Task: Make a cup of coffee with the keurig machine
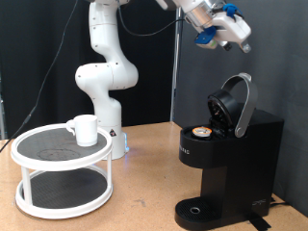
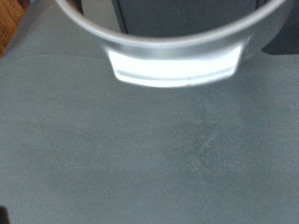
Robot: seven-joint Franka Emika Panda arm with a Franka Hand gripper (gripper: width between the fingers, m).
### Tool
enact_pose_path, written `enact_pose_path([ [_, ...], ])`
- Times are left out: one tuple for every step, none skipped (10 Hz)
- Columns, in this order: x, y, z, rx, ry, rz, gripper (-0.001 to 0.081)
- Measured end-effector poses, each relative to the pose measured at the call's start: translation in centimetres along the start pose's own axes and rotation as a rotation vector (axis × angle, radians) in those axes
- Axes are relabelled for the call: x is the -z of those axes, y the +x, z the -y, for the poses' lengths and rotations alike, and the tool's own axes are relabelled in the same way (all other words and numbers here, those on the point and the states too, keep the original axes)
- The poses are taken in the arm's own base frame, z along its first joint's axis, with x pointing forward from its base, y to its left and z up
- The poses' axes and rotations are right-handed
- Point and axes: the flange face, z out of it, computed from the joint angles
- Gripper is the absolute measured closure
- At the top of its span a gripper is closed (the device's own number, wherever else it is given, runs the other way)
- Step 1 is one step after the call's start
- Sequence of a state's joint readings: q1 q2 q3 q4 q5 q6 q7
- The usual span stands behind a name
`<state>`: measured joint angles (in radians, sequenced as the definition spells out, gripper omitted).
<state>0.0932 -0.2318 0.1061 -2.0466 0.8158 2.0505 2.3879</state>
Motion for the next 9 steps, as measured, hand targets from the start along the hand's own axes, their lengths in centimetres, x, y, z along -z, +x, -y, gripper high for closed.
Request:
enact_pose_path([
  [-1.1,-0.5,-0.9,0.003,0.015,-0.002,0.0072],
  [-2.1,-1.0,-1.8,0.007,0.035,-0.014,0.0072],
  [-3.4,-1.5,-2.5,0.012,0.055,-0.03,0.0072],
  [-4.5,-1.9,-3.3,0.019,0.062,-0.046,0.0072],
  [-5.7,-2.3,-3.9,0.029,0.065,-0.055,0.0072],
  [-6.6,-2.5,-4.3,0.041,0.072,-0.063,0.0088],
  [-7.3,-2.5,-4.4,0.048,0.081,-0.076,0.0088],
  [-7.8,-2.5,-4.5,0.054,0.089,-0.088,0.026],
  [-8.1,-2.4,-4.3,0.057,0.096,-0.099,0.026],
])
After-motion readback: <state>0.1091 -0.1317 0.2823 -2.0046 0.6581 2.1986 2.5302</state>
